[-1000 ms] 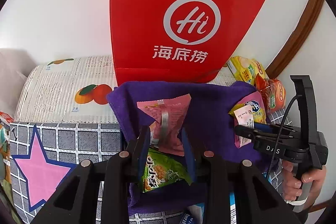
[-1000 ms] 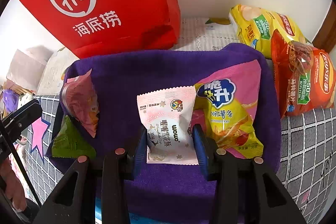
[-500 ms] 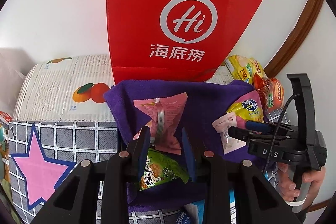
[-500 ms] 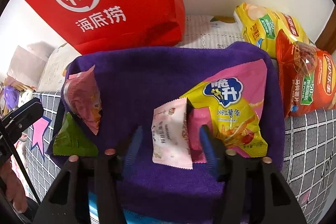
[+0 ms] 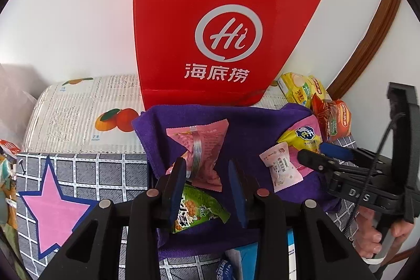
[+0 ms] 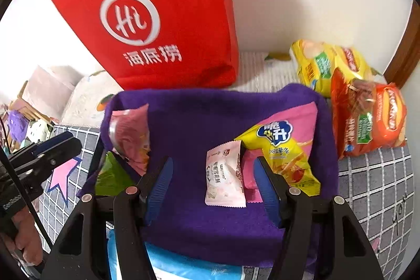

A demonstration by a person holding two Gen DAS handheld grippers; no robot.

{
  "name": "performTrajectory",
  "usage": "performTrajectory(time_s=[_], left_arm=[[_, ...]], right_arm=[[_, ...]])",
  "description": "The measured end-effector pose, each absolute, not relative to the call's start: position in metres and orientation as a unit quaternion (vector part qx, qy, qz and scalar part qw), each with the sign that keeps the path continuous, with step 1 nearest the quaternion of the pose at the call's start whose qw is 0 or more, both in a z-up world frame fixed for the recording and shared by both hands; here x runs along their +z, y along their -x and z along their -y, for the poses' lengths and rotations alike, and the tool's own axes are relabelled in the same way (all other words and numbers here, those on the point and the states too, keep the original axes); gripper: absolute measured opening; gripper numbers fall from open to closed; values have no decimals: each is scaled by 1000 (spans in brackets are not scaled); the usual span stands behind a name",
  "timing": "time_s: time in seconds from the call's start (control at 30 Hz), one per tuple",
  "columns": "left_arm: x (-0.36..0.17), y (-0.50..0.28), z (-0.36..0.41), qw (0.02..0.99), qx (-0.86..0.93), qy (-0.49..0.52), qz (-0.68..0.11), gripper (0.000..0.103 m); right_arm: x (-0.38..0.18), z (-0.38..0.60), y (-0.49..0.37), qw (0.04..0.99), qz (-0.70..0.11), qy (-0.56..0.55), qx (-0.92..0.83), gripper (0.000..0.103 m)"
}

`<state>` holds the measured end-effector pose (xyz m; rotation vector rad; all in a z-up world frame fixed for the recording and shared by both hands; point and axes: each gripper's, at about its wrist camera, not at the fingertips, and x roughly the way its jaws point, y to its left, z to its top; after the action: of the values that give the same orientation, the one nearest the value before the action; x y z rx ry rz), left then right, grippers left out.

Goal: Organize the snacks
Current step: 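Lower the green snack bag onto the towel and open the left tool, then withdraw the left tool while the right tool moves toward the yellow triangular bag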

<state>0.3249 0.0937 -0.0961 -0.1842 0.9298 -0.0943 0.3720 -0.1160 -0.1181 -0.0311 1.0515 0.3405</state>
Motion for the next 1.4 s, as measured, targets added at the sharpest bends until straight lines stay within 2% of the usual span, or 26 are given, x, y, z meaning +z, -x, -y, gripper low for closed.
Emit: performTrajectory(time_s=[0.1, 0.17, 0.37, 0.73, 0.97, 1.27, 1.4], left_arm=[[-90, -320, -91, 891, -52, 89, -442, 33], [-84, -316, -89, 894, -55, 87, -436, 39], [-69, -305, -80, 899, -68, 82, -424, 42], [-29, -256, -50, 920, -86, 58, -378, 61], [-48, -220, -46, 910, -75, 43, -405, 61], [-92, -174, -66, 897, -48, 39, -437, 61], [-115, -168, -73, 887, -39, 44, -458, 61]], right_arm=[[-102, 120, -356, 867, -472, 7, 158, 63], [-93, 127, -342, 878, -455, -11, 151, 63], [-81, 157, -293, 889, -439, -36, 124, 63], [-119, 203, -193, 870, -471, -77, 125, 65], [-156, 197, -165, 850, -485, -129, 159, 76], [-206, 183, -168, 831, -521, -132, 142, 76], [-209, 176, -148, 844, -503, -112, 153, 76]])
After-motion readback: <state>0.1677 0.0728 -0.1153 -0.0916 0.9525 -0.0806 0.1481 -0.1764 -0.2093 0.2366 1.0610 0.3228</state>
